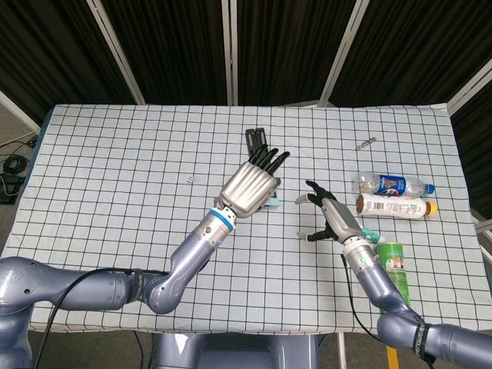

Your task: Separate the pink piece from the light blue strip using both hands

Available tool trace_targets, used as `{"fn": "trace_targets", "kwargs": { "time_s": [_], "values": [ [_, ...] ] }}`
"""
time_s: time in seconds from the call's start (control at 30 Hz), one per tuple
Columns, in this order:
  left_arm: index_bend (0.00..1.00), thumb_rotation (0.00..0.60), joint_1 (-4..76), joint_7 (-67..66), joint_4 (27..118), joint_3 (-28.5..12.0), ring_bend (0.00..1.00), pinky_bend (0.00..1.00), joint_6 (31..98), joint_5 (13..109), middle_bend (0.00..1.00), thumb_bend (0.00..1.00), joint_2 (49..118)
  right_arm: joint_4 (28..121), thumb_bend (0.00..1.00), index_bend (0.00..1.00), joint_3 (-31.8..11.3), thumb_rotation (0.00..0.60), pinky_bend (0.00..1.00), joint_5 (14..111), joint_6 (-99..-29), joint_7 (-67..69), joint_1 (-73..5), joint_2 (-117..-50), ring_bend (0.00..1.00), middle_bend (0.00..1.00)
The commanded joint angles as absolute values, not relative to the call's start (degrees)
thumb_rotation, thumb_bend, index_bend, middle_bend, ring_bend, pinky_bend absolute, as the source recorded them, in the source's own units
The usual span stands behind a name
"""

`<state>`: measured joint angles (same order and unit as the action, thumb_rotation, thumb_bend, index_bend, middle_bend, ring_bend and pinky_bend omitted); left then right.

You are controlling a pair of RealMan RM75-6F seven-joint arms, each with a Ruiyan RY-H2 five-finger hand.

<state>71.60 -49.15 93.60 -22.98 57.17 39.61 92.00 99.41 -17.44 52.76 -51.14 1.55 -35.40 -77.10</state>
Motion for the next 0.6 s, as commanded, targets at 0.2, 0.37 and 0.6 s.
{"fn": "trace_targets", "kwargs": {
  "time_s": [0.2, 0.37, 0.6],
  "values": [
    [0.89, 0.600, 74.5, -49.0, 93.5, -23.1, 0.00, 0.00, 58.9, 35.4, 0.00, 0.57, 93.5, 98.6, 0.11, 0.35, -18.3, 0.600, 0.00, 49.5, -54.2, -1.0, -37.1, -79.2, 0.00, 0.00],
    [0.89, 0.600, 75.7, -49.6, 93.4, -22.8, 0.00, 0.00, 60.4, 34.0, 0.00, 0.57, 94.2, 98.7, 0.13, 0.38, -18.3, 0.600, 0.00, 49.4, -55.7, -1.1, -37.1, -80.1, 0.00, 0.00],
    [0.89, 0.600, 77.2, -50.3, 92.9, -22.6, 0.00, 0.00, 62.7, 32.4, 0.00, 0.57, 95.8, 98.8, 0.14, 0.40, -18.3, 0.600, 0.00, 50.2, -57.2, -1.8, -37.4, -81.2, 0.00, 0.00]
  ]
}}
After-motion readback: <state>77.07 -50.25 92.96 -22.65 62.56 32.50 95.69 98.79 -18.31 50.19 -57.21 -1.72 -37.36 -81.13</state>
